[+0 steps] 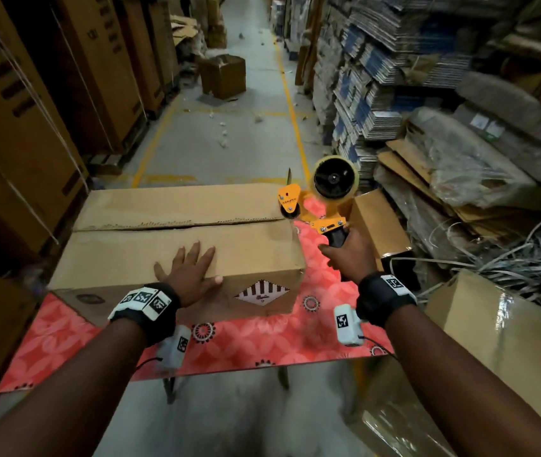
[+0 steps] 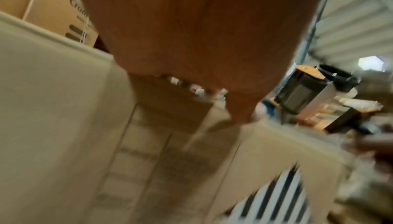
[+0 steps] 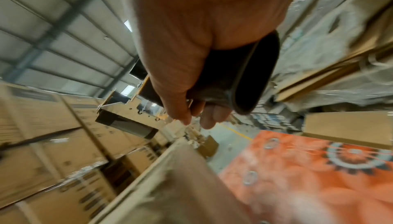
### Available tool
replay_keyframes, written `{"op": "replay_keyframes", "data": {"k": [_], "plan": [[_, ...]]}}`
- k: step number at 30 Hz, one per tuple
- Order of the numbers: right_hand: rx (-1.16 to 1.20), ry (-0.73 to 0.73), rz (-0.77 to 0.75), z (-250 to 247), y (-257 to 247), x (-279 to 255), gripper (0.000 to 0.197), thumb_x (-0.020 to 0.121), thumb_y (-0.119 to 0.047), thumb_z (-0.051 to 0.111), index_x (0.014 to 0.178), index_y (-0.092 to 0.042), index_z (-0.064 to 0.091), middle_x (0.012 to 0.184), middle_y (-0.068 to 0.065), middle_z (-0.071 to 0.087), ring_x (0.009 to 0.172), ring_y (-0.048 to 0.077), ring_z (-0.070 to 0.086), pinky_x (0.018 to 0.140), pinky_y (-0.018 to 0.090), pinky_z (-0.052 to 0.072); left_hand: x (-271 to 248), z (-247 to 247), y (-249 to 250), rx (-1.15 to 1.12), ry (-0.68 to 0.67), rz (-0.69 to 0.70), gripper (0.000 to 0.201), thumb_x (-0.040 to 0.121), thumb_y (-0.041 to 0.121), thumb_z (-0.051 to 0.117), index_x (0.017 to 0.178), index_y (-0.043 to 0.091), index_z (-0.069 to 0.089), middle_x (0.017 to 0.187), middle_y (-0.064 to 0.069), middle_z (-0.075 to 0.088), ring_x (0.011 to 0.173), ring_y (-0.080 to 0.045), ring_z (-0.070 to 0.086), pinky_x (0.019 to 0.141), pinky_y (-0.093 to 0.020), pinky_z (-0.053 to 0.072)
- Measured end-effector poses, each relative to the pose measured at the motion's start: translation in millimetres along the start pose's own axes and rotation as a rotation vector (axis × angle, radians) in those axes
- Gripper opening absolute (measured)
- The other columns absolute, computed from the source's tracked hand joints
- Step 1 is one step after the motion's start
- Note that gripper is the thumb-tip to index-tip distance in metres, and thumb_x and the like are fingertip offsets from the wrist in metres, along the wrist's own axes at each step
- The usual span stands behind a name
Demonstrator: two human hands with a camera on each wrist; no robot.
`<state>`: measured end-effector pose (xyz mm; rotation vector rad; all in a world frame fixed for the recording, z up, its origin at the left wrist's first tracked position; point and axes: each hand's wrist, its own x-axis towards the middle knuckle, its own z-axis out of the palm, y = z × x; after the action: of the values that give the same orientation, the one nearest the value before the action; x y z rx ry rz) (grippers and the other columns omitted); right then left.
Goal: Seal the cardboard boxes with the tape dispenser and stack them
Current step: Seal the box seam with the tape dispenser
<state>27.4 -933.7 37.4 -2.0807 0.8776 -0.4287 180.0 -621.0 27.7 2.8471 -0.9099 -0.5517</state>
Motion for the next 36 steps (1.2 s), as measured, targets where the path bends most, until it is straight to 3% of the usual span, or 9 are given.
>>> {"op": "replay_keyframes", "data": {"k": [2,4,7,12,15,19,25,31,36], "plan": [[0.012,-0.031,-0.066,13.3,-36.3,-9.3,0.049,0.065,-0.033,0.083,0.097,-0.009,0.054,0.084,0.011,0.067,0.057,0.025,0.069,0.039,0.03,0.05,-1.5,-22.7,-8.6,-0.28,-0.028,0.05,0.064,0.09,0.057,0.047,0.146,0.028,0.036,0.154,-0.004,0.033,0.142,-0.029,0.032,0.112,-0.058,0.025],[0.008,-0.041,-0.145,31.3,-70.8,-18.5,0.055,0.064,-0.038,0.085,0.1,-0.011,0.054,0.089,0.008,0.065,0.066,0.026,0.068,0.043,0.038,0.056,-9.3,-45.0,-16.4,-0.761,0.004,0.087,0.053,0.09,0.049,0.051,0.131,0.016,0.055,0.127,-0.006,0.06,0.122,-0.028,0.056,0.103,-0.045,0.042],[-0.013,-0.08,-0.259,61.6,-123.8,-33.1,0.045,0.073,-0.03,0.086,0.101,-0.013,0.055,0.086,0.001,0.064,0.061,0.019,0.065,0.044,0.037,0.056,-26.4,-73.0,-33.4,-1.265,-0.045,0.015,0.031,0.103,0.035,0.041,0.118,0.019,0.062,0.115,0.005,0.069,0.112,-0.013,0.063,0.09,-0.034,0.046],[-0.112,-0.132,-0.432,117.4,-197.7,-45.5,0.036,0.069,-0.038,0.084,0.086,-0.022,0.057,0.078,-0.003,0.064,0.063,0.021,0.064,0.056,0.042,0.057,-37.7,-100.1,-97.1,-1.995,-0.147,-0.131,0.046,0.103,0.044,0.034,0.112,0.009,0.062,0.103,-0.003,0.073,0.1,-0.013,0.064,0.081,-0.029,0.049],[-0.141,-0.151,-0.49,146.4,-231.9,-50.8,0.035,0.068,-0.038,0.084,0.088,-0.021,0.059,0.081,-0.004,0.065,0.069,0.021,0.064,0.058,0.045,0.057,-46.0,-109.2,-133.1,-2.169,-0.145,-0.157,0.048,0.101,0.047,0.038,0.104,0.006,0.063,0.091,-0.004,0.073,0.087,-0.013,0.063,0.074,-0.029,0.053],[-0.189,-0.177,-0.552,175.1,-259.9,-55.1,0.035,0.068,-0.04,0.082,0.088,-0.022,0.061,0.083,-0.005,0.068,0.076,0.018,0.064,0.066,0.044,0.056,-57.3,-118.9,-168.2,-2.254,-0.113,-0.131,0.024,0.101,0.027,0.043,0.095,0.013,0.062,0.083,-0.001,0.066,0.07,-0.01,0.061,0.059,-0.023,0.055],[-0.189,-0.193,-0.635,202.2,-276.1,-51.7,0.032,0.068,-0.042,0.078,0.085,-0.023,0.06,0.079,-0.006,0.068,0.074,0.017,0.063,0.067,0.043,0.054,-57.5,-115.9,-198.9,-2.331,-0.064,-0.153,0.014,0.099,0.007,0.046,0.097,0.008,0.06,0.091,-0.003,0.062,0.076,-0.011,0.06,0.062,-0.022,0.056],[-0.181,-0.208,-0.698,213.3,-294.0,-39.0,0.027,0.07,-0.033,0.081,0.086,-0.023,0.061,0.077,-0.008,0.067,0.071,0.013,0.061,0.064,0.034,0.052,-49.3,-121.5,-204.7,-2.464,-0.035,-0.098,0.018,0.1,0.013,0.045,0.093,0.009,0.061,0.088,-0.003,0.064,0.076,-0.012,0.058,0.067,-0.024,0.056],[-0.18,-0.23,-0.73,217.0,-301.6,-17.0,0.027,0.069,-0.032,0.082,0.084,-0.027,0.059,0.076,-0.01,0.066,0.07,0.012,0.061,0.062,0.03,0.05,-34.8,-125.7,-205.1,-2.434,0.039,-0.162,0.02,0.1,0.0,0.039,0.096,0.003,0.059,0.082,-0.01,0.069,0.071,-0.016,0.065,0.064,-0.027,0.059]]}}
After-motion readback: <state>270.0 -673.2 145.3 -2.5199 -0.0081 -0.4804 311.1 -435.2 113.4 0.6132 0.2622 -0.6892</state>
